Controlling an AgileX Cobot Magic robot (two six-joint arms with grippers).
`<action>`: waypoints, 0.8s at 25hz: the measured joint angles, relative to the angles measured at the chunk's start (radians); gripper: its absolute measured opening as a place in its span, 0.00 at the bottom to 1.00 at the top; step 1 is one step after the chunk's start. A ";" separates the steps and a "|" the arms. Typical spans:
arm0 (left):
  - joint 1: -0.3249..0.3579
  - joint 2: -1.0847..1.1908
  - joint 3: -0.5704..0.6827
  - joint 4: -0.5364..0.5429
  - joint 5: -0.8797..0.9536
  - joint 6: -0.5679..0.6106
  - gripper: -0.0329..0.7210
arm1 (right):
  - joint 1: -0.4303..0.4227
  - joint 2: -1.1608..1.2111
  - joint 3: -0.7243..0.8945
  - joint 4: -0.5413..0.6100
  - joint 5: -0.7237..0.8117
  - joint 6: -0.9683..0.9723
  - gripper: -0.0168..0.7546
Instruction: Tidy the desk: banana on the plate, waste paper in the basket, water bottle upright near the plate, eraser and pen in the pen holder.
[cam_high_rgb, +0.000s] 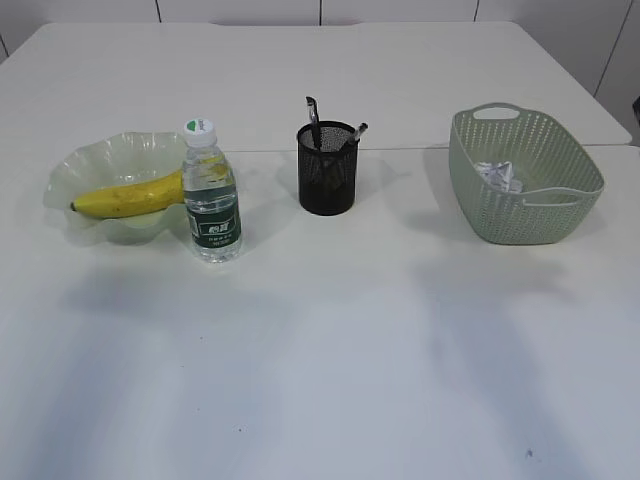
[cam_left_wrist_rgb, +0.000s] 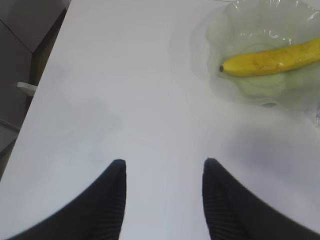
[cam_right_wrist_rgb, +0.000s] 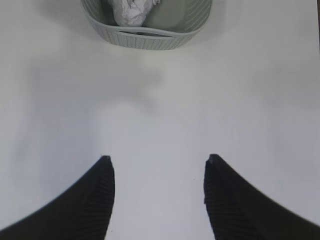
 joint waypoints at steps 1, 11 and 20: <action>0.000 -0.026 0.019 0.000 0.000 0.000 0.51 | -0.001 -0.007 0.004 0.002 -0.004 0.000 0.58; 0.000 -0.215 0.163 -0.030 0.020 0.000 0.51 | -0.001 -0.208 0.124 0.026 0.003 0.021 0.58; 0.000 -0.416 0.249 -0.062 0.086 0.000 0.51 | -0.001 -0.535 0.243 0.010 0.079 0.110 0.58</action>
